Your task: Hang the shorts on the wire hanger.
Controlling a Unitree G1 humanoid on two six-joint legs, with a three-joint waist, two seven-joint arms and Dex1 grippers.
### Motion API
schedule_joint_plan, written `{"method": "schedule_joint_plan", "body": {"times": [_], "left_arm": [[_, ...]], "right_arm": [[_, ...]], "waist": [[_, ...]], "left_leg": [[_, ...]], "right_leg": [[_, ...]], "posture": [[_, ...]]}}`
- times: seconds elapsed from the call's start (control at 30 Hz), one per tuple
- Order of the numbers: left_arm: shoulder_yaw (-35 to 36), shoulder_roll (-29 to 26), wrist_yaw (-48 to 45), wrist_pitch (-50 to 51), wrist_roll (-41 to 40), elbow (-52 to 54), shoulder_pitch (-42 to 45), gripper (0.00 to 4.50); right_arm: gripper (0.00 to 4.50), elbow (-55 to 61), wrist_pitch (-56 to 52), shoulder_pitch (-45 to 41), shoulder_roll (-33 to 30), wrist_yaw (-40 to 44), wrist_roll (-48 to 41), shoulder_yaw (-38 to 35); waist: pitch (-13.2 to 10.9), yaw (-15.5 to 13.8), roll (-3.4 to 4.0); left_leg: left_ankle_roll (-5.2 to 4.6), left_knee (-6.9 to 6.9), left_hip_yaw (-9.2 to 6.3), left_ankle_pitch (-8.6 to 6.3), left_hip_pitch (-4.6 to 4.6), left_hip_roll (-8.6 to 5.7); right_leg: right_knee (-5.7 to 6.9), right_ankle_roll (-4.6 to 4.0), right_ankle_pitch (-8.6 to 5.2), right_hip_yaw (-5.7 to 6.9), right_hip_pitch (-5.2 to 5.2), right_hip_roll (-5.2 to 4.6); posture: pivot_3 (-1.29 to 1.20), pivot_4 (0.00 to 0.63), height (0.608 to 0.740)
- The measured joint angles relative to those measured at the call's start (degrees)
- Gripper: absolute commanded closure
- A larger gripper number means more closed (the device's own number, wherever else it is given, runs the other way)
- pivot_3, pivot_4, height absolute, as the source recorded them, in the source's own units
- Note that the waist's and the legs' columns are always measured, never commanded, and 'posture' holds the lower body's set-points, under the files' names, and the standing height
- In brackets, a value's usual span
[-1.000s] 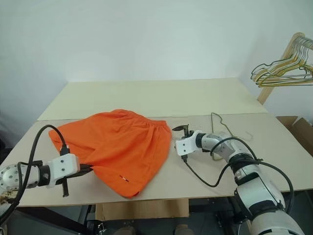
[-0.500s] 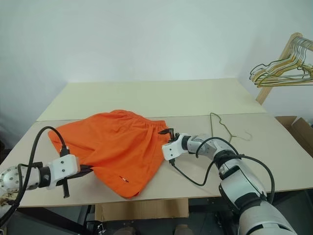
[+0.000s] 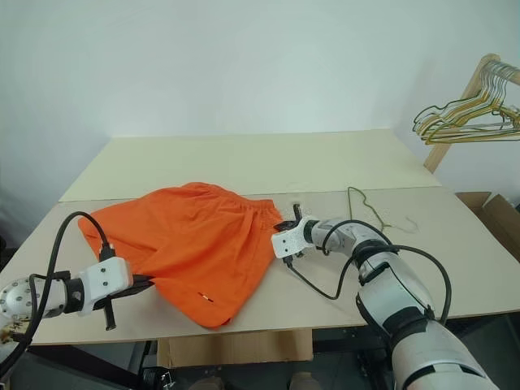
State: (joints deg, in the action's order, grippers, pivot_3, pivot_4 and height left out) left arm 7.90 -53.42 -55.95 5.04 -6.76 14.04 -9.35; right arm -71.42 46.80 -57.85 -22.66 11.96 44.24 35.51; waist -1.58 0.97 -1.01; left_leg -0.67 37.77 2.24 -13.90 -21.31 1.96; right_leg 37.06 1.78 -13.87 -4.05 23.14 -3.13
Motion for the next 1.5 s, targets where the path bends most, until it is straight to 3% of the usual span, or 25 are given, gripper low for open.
{"method": "schedule_joint_plan", "body": {"times": [0.23, 0.47, 0.63, 0.8, 0.9, 1.1, 1.3, 1.5], "left_arm": [[-2.77, 1.5, 0.63, -1.09, 1.45, -4.09, 4.15, 4.5], [-13.56, 7.97, 1.18, -8.02, 7.78, -18.03, 20.57, 4.5], [-16.82, 9.11, -1.11, -13.43, 8.93, -25.91, 27.13, 4.5], [-17.89, 7.19, -3.58, -19.45, 9.75, -34.06, 30.27, 4.5], [-17.74, 4.2, -5.61, -22.8, 9.85, -38.62, 31.13, 4.5], [-17.56, -3.0, -8.72, -29.24, 10.65, -47.74, 30.86, 4.5], [-17.78, -5.15, -5.9, -32.82, 15.24, -55.63, 32.73, 4.5], [-17.59, -5.02, -4.84, -32.53, 15.65, -56.3, 33.14, 4.5]], "right_arm": [[4.48, -0.08, -1.43, 0.0, -1.36, -0.46, 1.79, 1.73], [4.48, 6.31, -3.27, 5.99, -13.6, 2.89, -1.31, -1.72], [4.48, 26.54, -6.91, 21.39, -22.86, 13.57, -11.18, -8.46], [4.48, 60.09, -22.01, 38.45, -29.94, 28.89, -23.51, -15.42], [4.48, 76.45, -31.91, 44.07, -30.1, 35.0, -26.87, -16.68], [4.48, 93.51, -45.79, 45.46, -23.77, 41.65, -27.57, -13.91], [4.48, 94.25, -48.16, 41.65, -18.05, 45.09, -26.57, -8.4], [4.48, 92.11, -50.18, 39.86, -15.31, 46.36, -25.75, -6.57]], "waist": [[0.0, -0.13, 0.0], [-0.01, -0.1, 0.03], [-0.01, 1.94, 0.05], [-0.01, 4.5, 0.04], [-0.02, 4.93, 0.02], [-0.03, 4.26, -0.06], [-0.07, 1.98, -0.23], [-0.04, -0.18, -0.38]], "left_leg": [[0.01, 0.0, 0.02, 0.0, -0.02, -0.03], [0.04, 0.01, 0.03, 0.02, -0.13, -0.11], [-0.1, 0.01, -0.03, -0.06, -0.27, -0.11], [-0.15, 0.05, -0.14, -0.1, -0.13, -0.05], [-0.14, 0.08, -0.19, -0.09, 0.06, -0.02], [-0.12, 0.09, -0.16, -0.08, 0.06, 0.01], [-0.11, 0.09, -0.04, -0.09, -0.12, -0.03], [-0.1, 0.09, -0.02, -0.09, -0.21, -0.02]], "right_leg": [[-0.02, 0.0, 0.0, 0.0, 0.01, -0.03], [-0.18, 0.08, -0.01, 0.02, -0.04, -0.09], [-0.27, 0.12, -0.04, 0.0, 0.0, -0.07], [-0.13, 0.17, -0.06, -0.06, -0.07, -0.01], [-0.05, 0.58, -0.31, -0.07, -0.15, 0.09], [-0.04, 0.61, -0.37, -0.05, -0.09, 0.16], [-0.08, 0.61, -0.37, 0.01, 0.04, 0.07], [-0.08, 0.27, -0.17, 0.07, 0.11, 0.06]], "posture": [[0.08, 0.0, 0.74], [-0.02, 0.0, 0.74], [-0.05, 0.0, 0.74], [-0.05, 0.0, 0.74], [-0.04, 0.0, 0.74], [-0.01, 0.0, 0.74], [0.01, 0.0, 0.74], [0.03, 0.0, 0.74]]}}
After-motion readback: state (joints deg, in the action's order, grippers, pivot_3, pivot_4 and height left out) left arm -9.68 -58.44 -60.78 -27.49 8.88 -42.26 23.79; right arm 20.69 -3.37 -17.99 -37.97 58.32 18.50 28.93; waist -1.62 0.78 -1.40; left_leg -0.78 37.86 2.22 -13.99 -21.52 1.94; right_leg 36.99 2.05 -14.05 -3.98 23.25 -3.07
